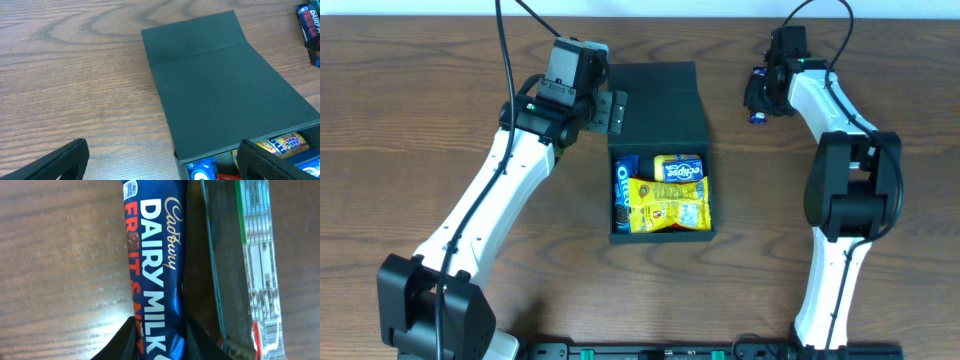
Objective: Pack container
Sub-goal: 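Lower the right gripper onto the blue Dairy Milk bar and grasp it, then carry the Dairy Milk bar with the right gripper into the box and release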
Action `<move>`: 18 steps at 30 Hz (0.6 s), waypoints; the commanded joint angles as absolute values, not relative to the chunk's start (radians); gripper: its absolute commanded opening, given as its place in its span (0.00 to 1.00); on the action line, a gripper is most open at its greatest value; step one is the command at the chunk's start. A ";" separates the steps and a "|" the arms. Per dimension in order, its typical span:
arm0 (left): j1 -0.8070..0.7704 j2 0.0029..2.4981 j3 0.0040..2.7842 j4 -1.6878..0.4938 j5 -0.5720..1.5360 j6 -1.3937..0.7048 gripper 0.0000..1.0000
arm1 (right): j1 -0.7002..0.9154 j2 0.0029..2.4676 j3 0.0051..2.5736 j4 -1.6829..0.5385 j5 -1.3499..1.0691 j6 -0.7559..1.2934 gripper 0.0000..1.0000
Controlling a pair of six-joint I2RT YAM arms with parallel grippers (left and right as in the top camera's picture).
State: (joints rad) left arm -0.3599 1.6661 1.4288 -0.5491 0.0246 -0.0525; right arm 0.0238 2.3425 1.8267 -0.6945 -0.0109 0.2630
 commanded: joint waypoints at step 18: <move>-0.115 1.666 1.424 -0.549 0.079 -0.060 0.95 | 0.216 2.228 2.585 -1.505 0.019 0.179 0.02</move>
State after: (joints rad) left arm -0.1333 1.6665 1.4284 -0.5488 0.0536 -0.0528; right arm 0.1692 2.3054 2.5587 -1.4860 0.0002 0.2043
